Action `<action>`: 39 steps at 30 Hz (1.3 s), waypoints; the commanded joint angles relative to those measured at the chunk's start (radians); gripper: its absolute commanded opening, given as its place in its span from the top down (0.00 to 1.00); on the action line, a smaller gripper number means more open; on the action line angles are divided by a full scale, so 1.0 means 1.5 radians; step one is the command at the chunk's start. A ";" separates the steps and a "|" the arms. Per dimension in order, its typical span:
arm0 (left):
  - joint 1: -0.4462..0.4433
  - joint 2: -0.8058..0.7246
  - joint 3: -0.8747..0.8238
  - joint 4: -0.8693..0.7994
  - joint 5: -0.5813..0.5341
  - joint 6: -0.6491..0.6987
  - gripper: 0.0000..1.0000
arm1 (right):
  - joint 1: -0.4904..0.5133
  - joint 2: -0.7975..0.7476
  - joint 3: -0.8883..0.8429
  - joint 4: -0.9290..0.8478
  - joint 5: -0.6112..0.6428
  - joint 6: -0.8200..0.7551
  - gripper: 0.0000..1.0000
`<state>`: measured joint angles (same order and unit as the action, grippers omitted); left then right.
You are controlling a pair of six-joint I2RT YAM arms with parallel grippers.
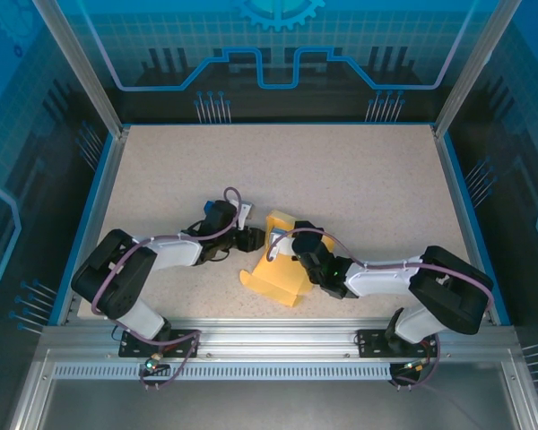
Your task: Fold the paper box
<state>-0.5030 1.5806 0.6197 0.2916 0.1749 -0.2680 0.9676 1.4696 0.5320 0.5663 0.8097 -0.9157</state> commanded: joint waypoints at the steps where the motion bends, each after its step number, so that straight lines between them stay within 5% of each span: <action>1: -0.012 0.014 0.020 0.035 0.032 -0.014 0.47 | -0.004 -0.019 0.015 -0.006 -0.007 0.019 1.00; 14: -0.014 -0.014 0.030 0.020 0.046 0.007 0.45 | -0.013 -0.045 0.016 -0.034 -0.022 0.048 1.00; 33: -0.009 -0.024 0.095 -0.199 0.037 0.056 0.45 | -0.023 -0.047 0.027 -0.064 -0.029 0.064 1.00; 39: -0.007 -0.002 0.096 -0.165 0.043 0.052 0.45 | -0.024 -0.045 0.027 -0.066 -0.032 0.070 1.00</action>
<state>-0.5137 1.5520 0.7441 0.0544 0.2081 -0.2062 0.9455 1.3979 0.5480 0.4698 0.7738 -0.8337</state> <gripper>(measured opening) 0.550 0.057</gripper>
